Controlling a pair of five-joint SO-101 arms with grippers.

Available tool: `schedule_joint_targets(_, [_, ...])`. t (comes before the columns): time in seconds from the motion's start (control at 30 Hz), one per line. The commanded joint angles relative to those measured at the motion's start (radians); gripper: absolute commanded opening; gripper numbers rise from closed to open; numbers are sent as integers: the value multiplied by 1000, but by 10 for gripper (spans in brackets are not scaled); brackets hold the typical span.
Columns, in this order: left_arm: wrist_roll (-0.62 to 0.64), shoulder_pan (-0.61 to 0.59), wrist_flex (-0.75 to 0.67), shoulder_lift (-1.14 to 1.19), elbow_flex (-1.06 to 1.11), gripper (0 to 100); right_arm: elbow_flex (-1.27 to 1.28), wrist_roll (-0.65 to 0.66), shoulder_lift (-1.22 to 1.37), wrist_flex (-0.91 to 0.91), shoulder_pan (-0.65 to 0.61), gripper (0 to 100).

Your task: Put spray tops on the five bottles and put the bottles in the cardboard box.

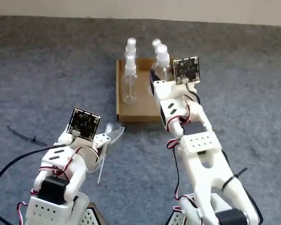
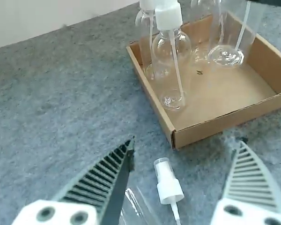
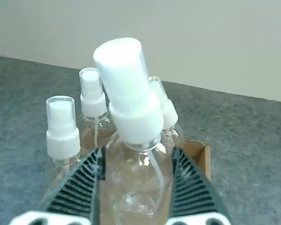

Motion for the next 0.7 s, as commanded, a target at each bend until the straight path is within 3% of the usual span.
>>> schedule_joint_targets(0.0, [-8,-8,-28,-10,-7,294,-13,15,58,-51,13,5])
schedule_joint_targets(0.67, [-8,-8,-28,-10,-7,294,-8,20,280,-243,13,5])
